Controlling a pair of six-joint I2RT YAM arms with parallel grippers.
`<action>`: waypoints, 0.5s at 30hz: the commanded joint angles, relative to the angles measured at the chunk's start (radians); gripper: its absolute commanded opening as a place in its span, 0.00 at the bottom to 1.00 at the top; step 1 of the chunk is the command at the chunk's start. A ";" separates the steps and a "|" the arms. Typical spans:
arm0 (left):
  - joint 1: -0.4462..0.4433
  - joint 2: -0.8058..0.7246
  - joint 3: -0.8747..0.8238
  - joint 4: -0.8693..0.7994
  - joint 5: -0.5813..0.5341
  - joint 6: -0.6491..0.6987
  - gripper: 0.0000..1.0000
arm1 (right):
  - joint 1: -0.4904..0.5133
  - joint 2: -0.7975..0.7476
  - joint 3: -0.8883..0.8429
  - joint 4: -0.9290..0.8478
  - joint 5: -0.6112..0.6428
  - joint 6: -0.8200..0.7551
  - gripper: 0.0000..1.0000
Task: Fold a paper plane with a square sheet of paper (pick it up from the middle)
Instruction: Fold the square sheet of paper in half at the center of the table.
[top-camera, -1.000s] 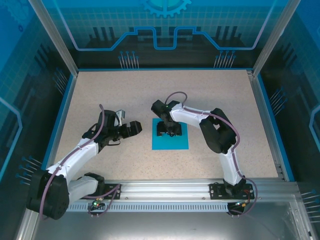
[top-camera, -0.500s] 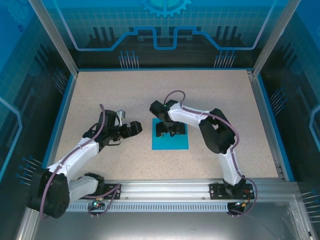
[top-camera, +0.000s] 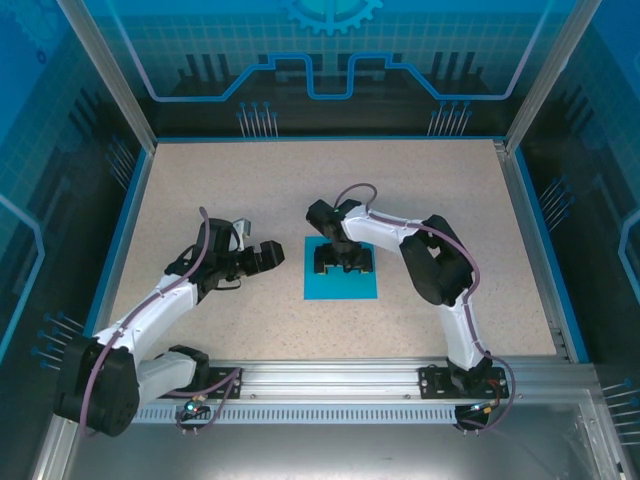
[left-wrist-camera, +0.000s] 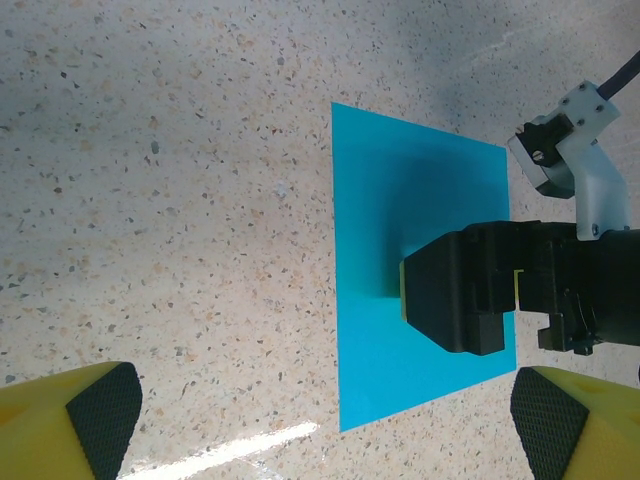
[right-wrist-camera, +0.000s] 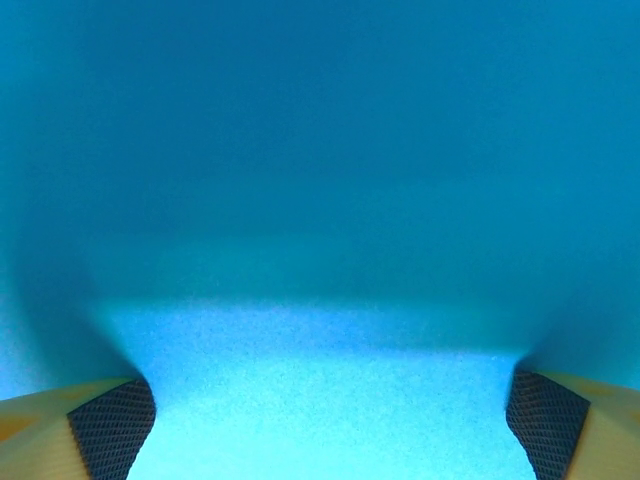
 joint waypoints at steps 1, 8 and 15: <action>0.007 0.007 0.026 -0.012 0.024 0.028 0.98 | 0.010 0.098 -0.078 0.109 -0.109 0.018 0.99; 0.006 0.012 0.030 -0.014 0.028 0.029 0.98 | 0.002 0.101 -0.099 0.138 -0.128 0.015 0.97; 0.007 0.012 0.030 -0.014 0.027 0.029 0.98 | 0.008 0.119 -0.078 0.112 -0.104 0.010 0.85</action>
